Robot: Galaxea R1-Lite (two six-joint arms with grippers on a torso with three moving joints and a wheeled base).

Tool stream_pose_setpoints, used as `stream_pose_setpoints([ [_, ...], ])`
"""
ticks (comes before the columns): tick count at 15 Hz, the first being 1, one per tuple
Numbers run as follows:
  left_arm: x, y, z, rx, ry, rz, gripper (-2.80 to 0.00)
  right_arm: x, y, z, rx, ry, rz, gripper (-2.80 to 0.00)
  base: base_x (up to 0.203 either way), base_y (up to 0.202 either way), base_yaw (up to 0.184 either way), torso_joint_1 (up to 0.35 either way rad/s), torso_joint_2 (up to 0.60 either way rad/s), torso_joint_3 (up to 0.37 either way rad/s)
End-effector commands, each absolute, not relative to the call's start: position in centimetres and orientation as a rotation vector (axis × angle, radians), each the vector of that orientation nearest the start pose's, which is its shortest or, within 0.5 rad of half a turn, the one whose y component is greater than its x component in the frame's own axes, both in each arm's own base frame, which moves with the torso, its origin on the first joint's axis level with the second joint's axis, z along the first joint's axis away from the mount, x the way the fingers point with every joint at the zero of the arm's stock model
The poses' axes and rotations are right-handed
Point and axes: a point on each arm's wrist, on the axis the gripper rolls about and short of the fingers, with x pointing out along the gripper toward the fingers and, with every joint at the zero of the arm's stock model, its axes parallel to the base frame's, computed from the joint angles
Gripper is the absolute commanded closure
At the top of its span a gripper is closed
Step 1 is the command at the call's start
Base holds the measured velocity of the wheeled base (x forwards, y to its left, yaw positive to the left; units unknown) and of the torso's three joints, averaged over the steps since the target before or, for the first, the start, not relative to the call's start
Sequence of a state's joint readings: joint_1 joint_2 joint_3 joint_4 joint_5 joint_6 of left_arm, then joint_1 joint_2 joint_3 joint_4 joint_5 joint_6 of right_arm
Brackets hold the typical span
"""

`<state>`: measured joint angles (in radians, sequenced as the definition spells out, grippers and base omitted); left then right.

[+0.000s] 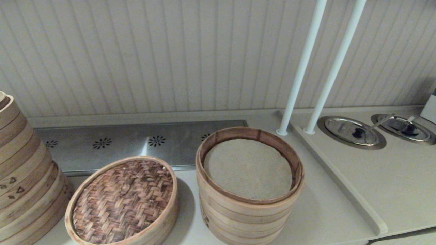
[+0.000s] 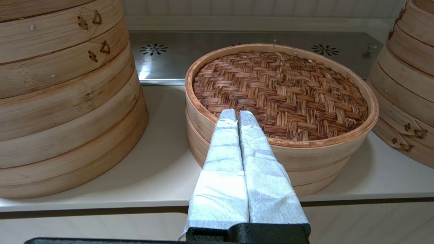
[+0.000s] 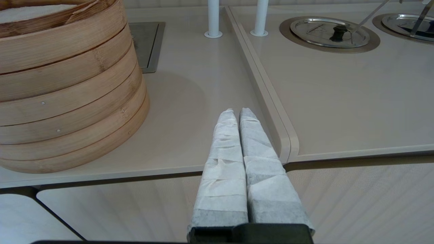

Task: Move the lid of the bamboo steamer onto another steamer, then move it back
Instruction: Pick up the steamer

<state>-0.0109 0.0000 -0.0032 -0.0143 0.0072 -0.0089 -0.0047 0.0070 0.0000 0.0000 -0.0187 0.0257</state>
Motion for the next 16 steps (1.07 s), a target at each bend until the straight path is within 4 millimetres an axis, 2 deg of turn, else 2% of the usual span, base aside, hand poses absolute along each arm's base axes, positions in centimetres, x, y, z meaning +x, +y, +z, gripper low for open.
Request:
stream_pose_setpoints([
  [1,-2.29,0.04,7.79,-0.009,-0.017,-0.003,0.00,-2.20,-0.03,7.48,0.026,0.010,-0.023,0.00,0.000,0.000,0.000,0.000,0.00,0.000],
  [16,-2.29,0.04,7.79,-0.009,-0.017,-0.003,0.00,-2.19,-0.04,7.42,0.027,0.013,-0.024,0.00,0.000,0.000,0.000,0.000,0.00,0.000],
])
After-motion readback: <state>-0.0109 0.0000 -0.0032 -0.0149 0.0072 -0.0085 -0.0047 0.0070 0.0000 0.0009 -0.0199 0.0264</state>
